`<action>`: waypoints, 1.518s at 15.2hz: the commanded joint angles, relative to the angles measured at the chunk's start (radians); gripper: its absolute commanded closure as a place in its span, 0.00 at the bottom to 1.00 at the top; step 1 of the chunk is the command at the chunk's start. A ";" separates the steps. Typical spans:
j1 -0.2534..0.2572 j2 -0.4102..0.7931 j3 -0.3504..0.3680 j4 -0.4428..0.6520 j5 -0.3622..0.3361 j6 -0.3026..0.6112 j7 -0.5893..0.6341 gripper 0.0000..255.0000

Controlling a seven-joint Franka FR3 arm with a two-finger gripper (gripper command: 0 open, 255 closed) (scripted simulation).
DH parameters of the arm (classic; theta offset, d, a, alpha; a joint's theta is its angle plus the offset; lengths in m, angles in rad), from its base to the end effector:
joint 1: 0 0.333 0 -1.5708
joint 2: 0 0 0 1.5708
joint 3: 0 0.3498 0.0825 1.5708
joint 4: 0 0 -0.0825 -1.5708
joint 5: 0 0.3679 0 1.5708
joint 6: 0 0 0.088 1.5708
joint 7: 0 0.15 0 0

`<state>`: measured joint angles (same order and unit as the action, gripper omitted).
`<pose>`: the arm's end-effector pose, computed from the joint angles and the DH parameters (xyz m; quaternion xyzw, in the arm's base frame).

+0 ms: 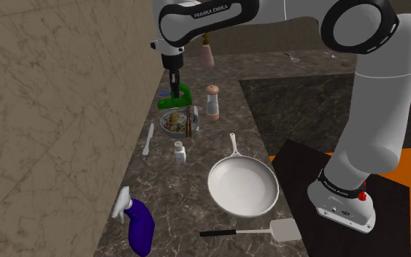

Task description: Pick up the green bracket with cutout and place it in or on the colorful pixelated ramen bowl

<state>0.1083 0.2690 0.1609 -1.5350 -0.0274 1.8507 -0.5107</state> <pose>0.6244 0.1577 0.4997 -0.9246 -0.3801 -0.0259 0.0049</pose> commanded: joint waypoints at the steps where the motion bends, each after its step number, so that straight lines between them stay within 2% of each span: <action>1: -0.014 0.033 -0.009 0.039 -0.001 -0.006 -0.026 1.00; 16: -0.015 0.062 -0.012 -0.122 -0.007 0.183 -0.024 1.00; 23: -0.015 0.062 -0.012 -0.122 -0.007 0.183 -0.024 1.00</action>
<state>0.0932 0.3304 0.1490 -1.6565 -0.0341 2.0336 -0.5345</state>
